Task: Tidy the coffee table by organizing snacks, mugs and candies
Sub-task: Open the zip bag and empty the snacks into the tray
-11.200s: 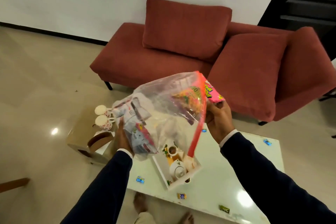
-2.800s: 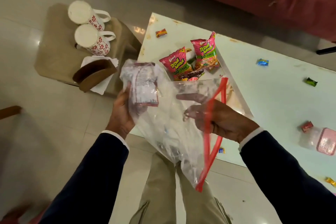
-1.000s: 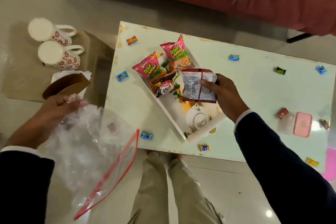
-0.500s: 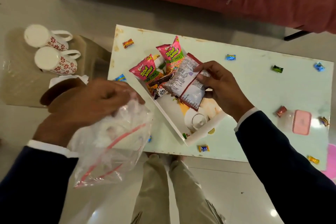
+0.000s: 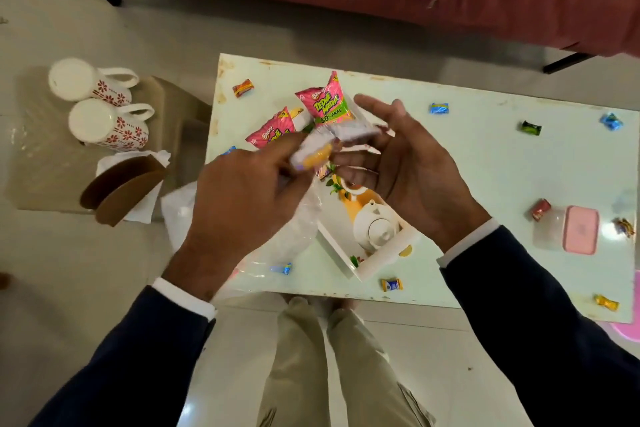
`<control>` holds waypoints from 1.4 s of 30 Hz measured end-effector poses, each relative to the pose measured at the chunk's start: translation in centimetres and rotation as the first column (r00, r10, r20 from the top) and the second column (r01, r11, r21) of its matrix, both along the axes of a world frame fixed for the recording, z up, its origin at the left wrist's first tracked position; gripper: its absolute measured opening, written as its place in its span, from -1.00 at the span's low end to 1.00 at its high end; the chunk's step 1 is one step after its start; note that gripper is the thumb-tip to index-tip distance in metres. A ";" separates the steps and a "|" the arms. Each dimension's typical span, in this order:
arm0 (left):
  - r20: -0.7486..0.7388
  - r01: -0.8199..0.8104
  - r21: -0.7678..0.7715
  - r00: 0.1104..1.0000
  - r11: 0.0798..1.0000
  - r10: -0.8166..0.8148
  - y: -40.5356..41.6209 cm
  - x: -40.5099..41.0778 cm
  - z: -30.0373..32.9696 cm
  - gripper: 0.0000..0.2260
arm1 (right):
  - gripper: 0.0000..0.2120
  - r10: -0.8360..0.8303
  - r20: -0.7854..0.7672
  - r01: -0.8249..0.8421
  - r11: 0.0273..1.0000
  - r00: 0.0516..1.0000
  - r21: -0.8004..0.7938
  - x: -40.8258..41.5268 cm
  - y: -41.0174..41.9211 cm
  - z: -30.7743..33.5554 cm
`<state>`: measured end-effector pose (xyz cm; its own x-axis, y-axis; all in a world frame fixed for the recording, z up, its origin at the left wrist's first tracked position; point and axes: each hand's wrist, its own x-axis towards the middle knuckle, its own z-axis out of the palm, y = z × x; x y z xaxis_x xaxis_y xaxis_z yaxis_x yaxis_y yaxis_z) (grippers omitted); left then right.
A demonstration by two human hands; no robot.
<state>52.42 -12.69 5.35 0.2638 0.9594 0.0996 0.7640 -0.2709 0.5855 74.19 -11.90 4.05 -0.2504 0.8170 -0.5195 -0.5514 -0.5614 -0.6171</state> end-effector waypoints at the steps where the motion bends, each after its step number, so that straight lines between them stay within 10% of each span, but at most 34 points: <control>1: 0.211 -0.069 -0.214 0.971 0.974 0.115 0.5 -0.2 -0.1 -0.73 | -0.59 -0.044 0.065 0.045 0.999 0.997 -0.022 0.1 0.2 -0.2; 4: 0.641 0.018 -0.607 0.602 0.795 0.476 2.1 -1.3 -0.5 -0.80 | -0.61 -0.029 0.415 0.051 0.998 0.909 -0.041 -0.4 0.4 -1.2; 7: 0.681 0.077 -0.670 0.460 0.738 0.570 2.6 -2.0 -0.6 -0.84 | -0.71 0.110 0.271 -0.113 0.994 0.956 -0.008 -2.1 0.5 -1.4; 10: 0.586 0.108 -0.761 0.537 0.639 0.607 1.8 -1.3 -1.0 -0.79 | -0.69 0.080 0.122 -0.087 0.995 0.989 0.051 -3.6 0.8 -1.8; 14: 0.474 0.058 -0.805 0.662 0.590 0.581 0.1 -1.8 -0.9 -0.84 | -0.63 -0.037 0.302 0.007 0.995 0.953 0.102 -1.4 2.2 -4.4; 18: 0.549 0.171 -0.826 0.464 0.538 0.695 -1.9 -4.9 -1.8 -0.46 | -0.67 -0.019 0.821 -0.044 0.998 0.571 0.053 3.7 3.5 -9.5; 21: 0.542 0.185 -0.841 0.286 0.509 0.790 -3.4 -6.4 -2.6 -0.43 | -0.69 0.187 0.918 -0.181 0.975 0.348 -0.130 6.1 4.6 -14.0; 30: 0.488 0.019 -0.855 0.364 0.518 0.793 -4.9 -8.4 -5.0 -0.41 | -0.53 0.456 0.889 -0.525 0.770 0.052 -0.364 4.8 10.6 -19.9; 37: 0.514 0.095 -0.858 0.117 0.505 0.850 -5.3 -8.0 -6.4 -0.38 | -0.42 0.232 0.964 -0.353 0.920 0.130 -0.173 4.0 10.8 -17.5; 42: 0.514 0.140 -0.852 0.036 0.505 0.857 -5.0 -5.9 -6.0 -0.47 | -0.51 0.392 0.433 -0.381 0.917 0.812 -0.118 3.4 3.4 -8.5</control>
